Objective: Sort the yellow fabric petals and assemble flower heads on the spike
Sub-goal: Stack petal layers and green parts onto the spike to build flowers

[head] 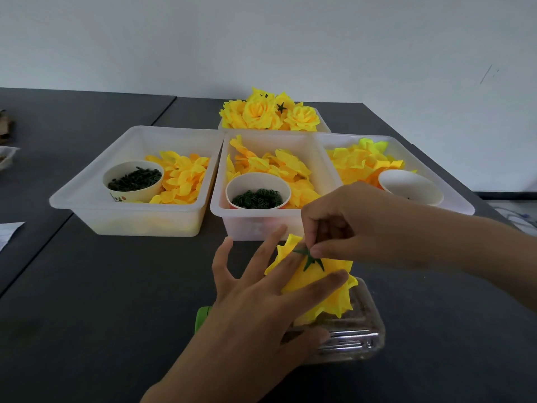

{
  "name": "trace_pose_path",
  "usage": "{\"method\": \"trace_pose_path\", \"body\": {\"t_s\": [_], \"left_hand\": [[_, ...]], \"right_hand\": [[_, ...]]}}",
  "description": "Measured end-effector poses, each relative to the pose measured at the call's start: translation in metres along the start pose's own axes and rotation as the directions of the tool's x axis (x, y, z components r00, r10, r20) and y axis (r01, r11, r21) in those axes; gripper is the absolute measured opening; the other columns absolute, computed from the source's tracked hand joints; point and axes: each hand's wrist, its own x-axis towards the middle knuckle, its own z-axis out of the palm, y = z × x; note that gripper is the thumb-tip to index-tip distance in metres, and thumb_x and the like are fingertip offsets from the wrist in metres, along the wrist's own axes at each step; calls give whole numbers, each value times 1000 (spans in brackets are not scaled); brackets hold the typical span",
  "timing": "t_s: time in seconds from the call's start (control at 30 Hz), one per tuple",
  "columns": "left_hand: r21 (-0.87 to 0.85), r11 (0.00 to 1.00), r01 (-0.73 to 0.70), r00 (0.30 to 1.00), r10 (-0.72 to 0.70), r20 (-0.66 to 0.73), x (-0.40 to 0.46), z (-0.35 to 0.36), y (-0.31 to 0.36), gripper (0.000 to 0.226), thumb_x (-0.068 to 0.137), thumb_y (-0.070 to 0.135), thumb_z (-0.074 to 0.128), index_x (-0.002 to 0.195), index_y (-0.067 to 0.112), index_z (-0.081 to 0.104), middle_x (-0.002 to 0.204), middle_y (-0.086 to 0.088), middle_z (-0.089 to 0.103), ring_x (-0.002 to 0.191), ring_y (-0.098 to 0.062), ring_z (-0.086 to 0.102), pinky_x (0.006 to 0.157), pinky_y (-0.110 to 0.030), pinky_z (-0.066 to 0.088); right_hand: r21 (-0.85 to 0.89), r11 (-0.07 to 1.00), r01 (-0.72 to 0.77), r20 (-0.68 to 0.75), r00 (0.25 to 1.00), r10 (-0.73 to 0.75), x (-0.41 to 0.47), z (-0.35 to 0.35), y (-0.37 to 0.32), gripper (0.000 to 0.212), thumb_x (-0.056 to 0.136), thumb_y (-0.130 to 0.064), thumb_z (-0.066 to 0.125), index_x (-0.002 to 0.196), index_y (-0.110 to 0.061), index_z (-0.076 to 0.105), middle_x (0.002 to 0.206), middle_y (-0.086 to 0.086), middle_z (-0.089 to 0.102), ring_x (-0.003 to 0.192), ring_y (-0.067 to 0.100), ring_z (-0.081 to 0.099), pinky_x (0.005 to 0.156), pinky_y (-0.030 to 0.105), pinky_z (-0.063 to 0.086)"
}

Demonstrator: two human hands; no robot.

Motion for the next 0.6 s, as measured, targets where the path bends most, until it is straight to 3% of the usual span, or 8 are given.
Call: {"method": "trace_pose_path", "body": {"t_s": [0.13,0.2,0.3,0.4,0.5,0.6], "left_hand": [[73,996,44,997,-48,57,1,-2,3,61,83,69,32,141,53,33,145,-6,49,136,-31,42,102,-54,12],[81,996,47,996,-53,66,0,-2,1,63,82,72,30,142,54,31,146,-10,49,136,-32,41,101,-55,14],[84,996,7,1000,-7,-1,-2,-1,0,61,81,71,34,139,56,34,150,-10,42,140,-35,35,100,-69,24],[-139,990,-1,976,-29,-217,-6,-1,1,45,81,58,48,126,56,49,148,5,45,142,-22,34,100,-71,24],[-458,889,7,868,-233,-438,-7,-7,1,21,83,31,54,94,38,71,116,20,66,122,-6,55,99,-63,36],[-576,817,-4,789,-351,-504,-4,-15,-2,19,87,22,51,87,27,70,96,16,70,106,-12,64,87,-52,48]], "right_hand": [[8,1000,-11,34,999,11,2,-2,-2,18,82,-22,72,68,-28,62,59,-19,58,57,1,55,54,11,39],[29,999,-15,42,999,14,4,-2,-3,21,81,-22,73,66,-29,61,56,-18,57,56,0,55,53,10,39],[44,999,-18,75,997,15,7,-2,-3,21,81,-22,74,65,-28,61,56,-18,57,56,0,55,54,10,39],[65,997,-44,136,990,35,10,-1,-2,20,81,-23,74,67,-27,61,58,-16,58,55,0,55,52,11,40],[66,996,-67,180,982,54,13,1,-2,21,81,-24,75,66,-26,61,54,-17,58,52,-1,55,49,10,40],[72,994,-85,202,977,69,17,0,-1,16,81,-21,75,69,-21,65,53,-14,59,50,-2,54,48,10,40]]}}
